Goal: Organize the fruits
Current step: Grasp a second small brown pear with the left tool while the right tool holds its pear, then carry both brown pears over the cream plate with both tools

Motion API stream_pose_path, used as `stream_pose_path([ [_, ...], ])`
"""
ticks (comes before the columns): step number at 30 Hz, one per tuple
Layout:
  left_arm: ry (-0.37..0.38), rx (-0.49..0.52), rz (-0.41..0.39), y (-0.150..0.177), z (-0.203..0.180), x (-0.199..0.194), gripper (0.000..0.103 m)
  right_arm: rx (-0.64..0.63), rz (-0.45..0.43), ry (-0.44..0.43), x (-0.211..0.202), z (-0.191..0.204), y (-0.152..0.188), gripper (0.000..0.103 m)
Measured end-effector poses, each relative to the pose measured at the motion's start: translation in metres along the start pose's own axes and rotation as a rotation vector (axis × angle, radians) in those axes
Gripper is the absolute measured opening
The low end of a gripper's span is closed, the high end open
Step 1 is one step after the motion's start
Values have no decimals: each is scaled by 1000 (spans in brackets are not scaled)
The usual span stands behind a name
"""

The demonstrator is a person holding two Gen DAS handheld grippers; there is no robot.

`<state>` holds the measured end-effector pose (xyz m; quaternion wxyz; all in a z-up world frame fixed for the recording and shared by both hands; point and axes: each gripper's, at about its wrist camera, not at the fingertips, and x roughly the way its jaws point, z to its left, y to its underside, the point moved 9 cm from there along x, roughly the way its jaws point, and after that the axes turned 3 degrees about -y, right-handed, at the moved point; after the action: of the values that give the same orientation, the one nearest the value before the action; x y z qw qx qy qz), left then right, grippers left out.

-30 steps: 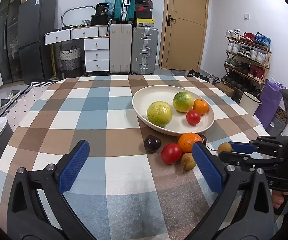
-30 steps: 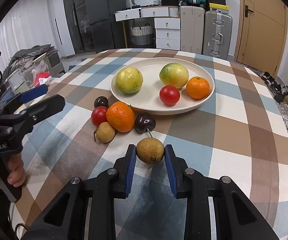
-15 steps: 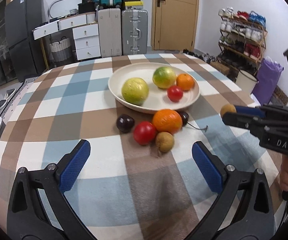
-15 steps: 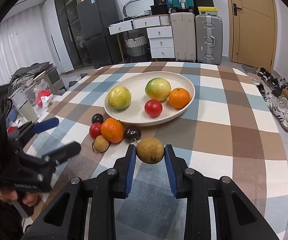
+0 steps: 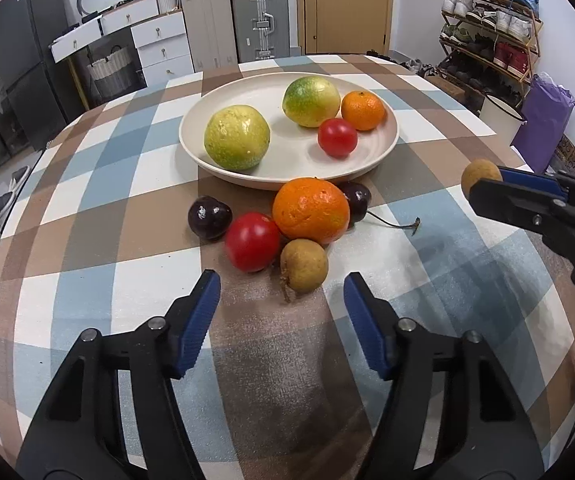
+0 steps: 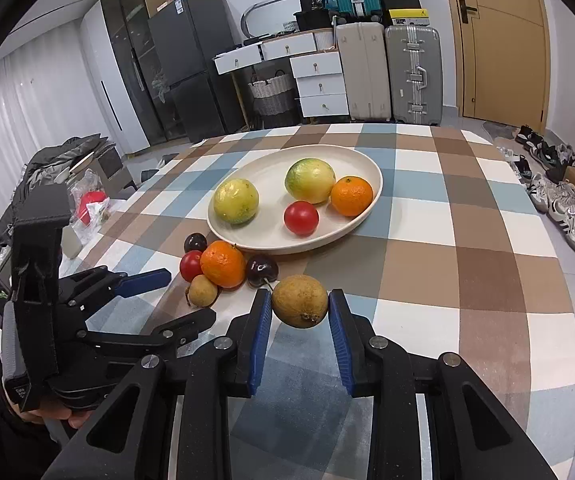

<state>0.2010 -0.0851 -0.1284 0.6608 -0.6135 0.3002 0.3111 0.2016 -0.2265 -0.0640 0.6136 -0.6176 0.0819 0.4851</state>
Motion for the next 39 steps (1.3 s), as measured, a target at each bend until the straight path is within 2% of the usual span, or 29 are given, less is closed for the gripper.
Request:
stream_pose_path([
  [4, 21, -18, 11, -3, -4, 5, 55, 14, 1, -3, 0, -3, 0, 30],
  [10, 0, -47, 11, -7, 2, 7, 44, 22, 1, -7, -1, -6, 1, 30],
  [13, 16, -54, 13, -7, 4, 7, 35, 31, 2, -10, -1, -5, 1, 30],
  [14, 31, -56, 13, -6, 3, 6, 26, 32, 3, -11, -1, -6, 1, 30],
  [15, 40, -51, 15, -6, 1, 5, 24, 31, 4, -10, -1, -5, 2, 30],
  [27, 63, -11, -32, -2, -6, -11, 23, 26, 11, -11, 4, -5, 3, 30],
  [39, 73, -21, -162, -28, 10, -50, 23, 23, -25, -39, -1, -3, -2, 30],
])
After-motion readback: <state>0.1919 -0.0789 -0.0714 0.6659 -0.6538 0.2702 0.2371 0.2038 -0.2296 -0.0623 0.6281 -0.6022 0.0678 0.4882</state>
